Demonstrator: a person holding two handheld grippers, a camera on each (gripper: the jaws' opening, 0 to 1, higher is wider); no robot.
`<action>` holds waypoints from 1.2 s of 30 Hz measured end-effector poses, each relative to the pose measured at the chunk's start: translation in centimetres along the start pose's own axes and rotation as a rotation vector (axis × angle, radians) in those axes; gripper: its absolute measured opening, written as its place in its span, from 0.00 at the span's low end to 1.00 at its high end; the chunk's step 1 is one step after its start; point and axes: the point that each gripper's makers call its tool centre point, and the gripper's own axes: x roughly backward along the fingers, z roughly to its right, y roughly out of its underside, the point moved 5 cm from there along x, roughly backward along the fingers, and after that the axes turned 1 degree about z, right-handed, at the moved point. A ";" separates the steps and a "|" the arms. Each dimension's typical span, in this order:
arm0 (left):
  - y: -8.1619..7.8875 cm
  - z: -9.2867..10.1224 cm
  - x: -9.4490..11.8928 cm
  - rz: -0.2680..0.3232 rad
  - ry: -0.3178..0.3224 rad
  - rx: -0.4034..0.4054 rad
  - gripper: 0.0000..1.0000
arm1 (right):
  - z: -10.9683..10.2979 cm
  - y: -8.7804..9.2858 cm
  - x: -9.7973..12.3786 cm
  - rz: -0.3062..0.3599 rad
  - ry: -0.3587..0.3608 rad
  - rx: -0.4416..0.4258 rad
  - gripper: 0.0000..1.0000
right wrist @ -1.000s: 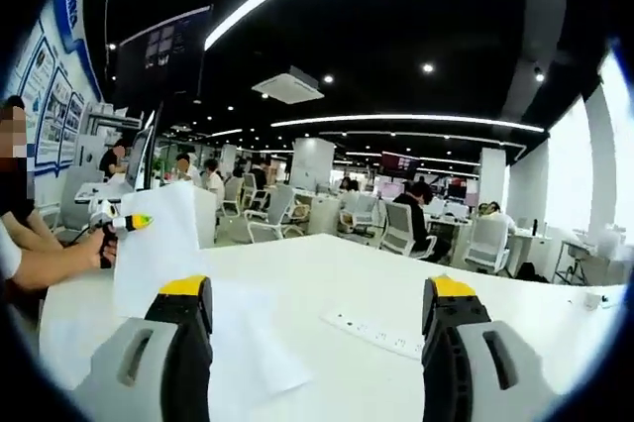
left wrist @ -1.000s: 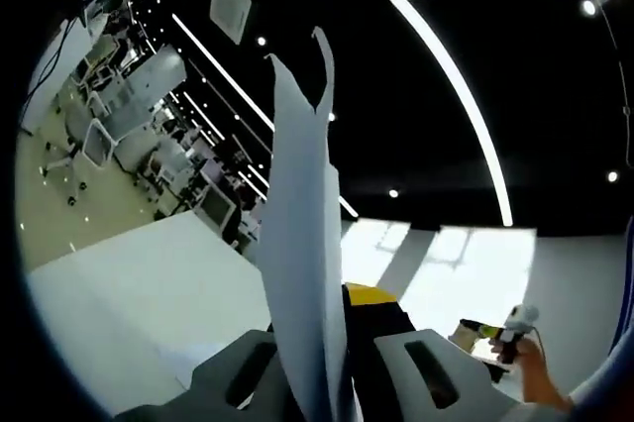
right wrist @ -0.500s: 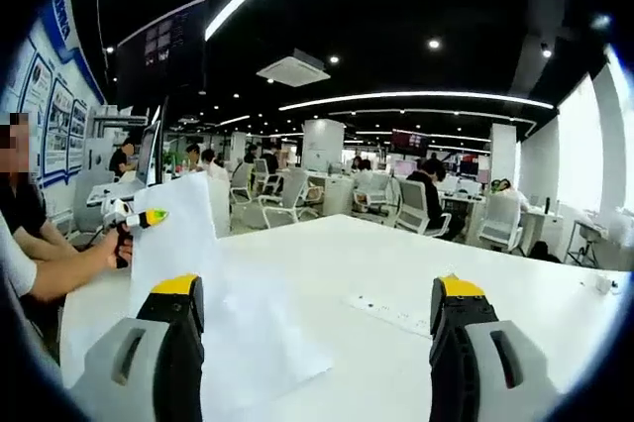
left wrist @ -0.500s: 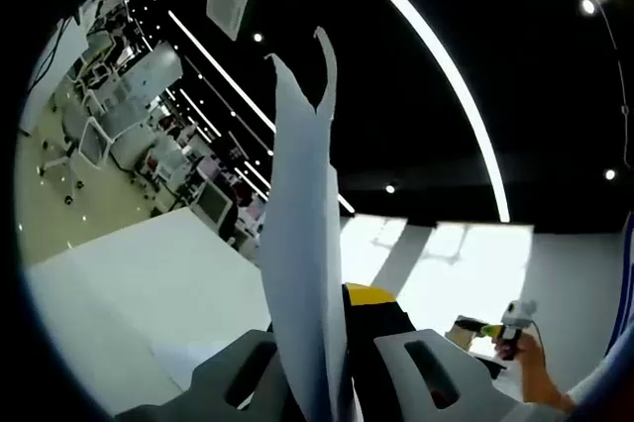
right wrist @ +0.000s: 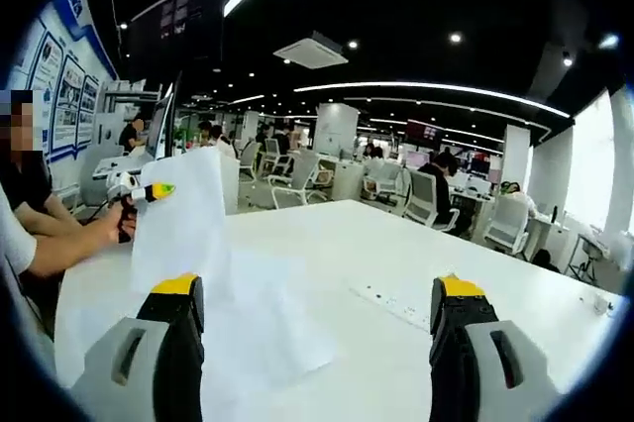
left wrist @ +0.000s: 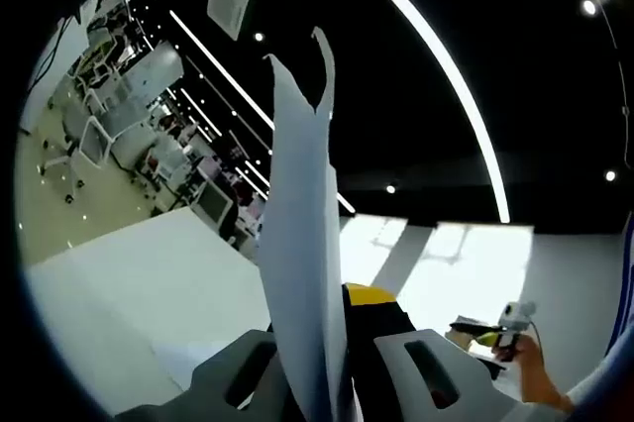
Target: Organize the stack of printing papers by aligning and flattening the scattered papers on the table
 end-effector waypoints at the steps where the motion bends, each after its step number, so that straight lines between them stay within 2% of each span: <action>1: 0.0 0.0 0.0 0.000 -0.001 0.000 0.06 | 0.0 0.0 0.0 -0.002 -0.002 0.000 0.90; 27: -0.6 -0.3 0.0 0.015 -0.004 0.002 0.06 | -1.3 1.9 -2.6 -0.096 -0.061 -0.006 0.90; 36: -0.5 -0.1 0.1 0.016 -0.003 -0.002 0.06 | -1.6 2.0 -3.0 -0.103 -0.067 -0.009 0.90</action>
